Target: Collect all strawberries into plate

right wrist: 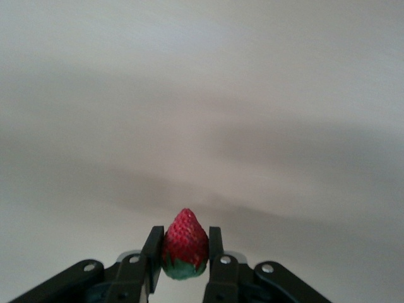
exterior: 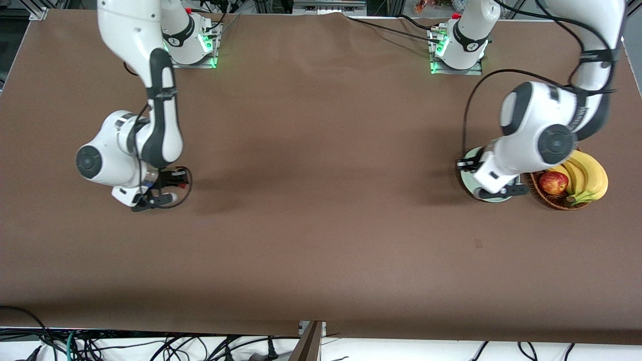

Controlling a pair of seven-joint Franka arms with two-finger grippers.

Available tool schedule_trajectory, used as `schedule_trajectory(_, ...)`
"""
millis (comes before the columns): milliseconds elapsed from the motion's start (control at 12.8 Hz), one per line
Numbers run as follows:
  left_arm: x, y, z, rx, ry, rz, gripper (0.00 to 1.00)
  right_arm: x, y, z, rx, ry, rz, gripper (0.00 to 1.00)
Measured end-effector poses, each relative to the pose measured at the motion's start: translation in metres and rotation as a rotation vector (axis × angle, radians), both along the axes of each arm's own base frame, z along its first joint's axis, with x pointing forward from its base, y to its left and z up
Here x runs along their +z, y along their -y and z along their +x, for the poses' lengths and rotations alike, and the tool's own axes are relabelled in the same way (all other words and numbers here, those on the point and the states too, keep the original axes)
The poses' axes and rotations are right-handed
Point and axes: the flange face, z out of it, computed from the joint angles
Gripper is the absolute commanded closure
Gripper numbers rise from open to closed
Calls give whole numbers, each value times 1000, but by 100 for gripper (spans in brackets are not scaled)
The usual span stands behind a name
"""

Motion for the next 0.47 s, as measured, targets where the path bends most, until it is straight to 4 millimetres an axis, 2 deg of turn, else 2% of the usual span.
schedule_trajectory(157,-19,-56,-8,-53,-6,-16,82,21,-89,-10,-105,15,-20,100)
schedule_trajectory(235,-32,-74,-12,-69,16,-17,82,30,-135,-18,-152,25,-29,100)
schedule_trajectory(313,-49,-86,-20,-80,51,-14,82,40,-180,-29,-204,36,-36,100)
schedule_trajectory(470,-88,-92,-40,-104,113,-3,82,48,-259,-54,-289,38,-34,100)
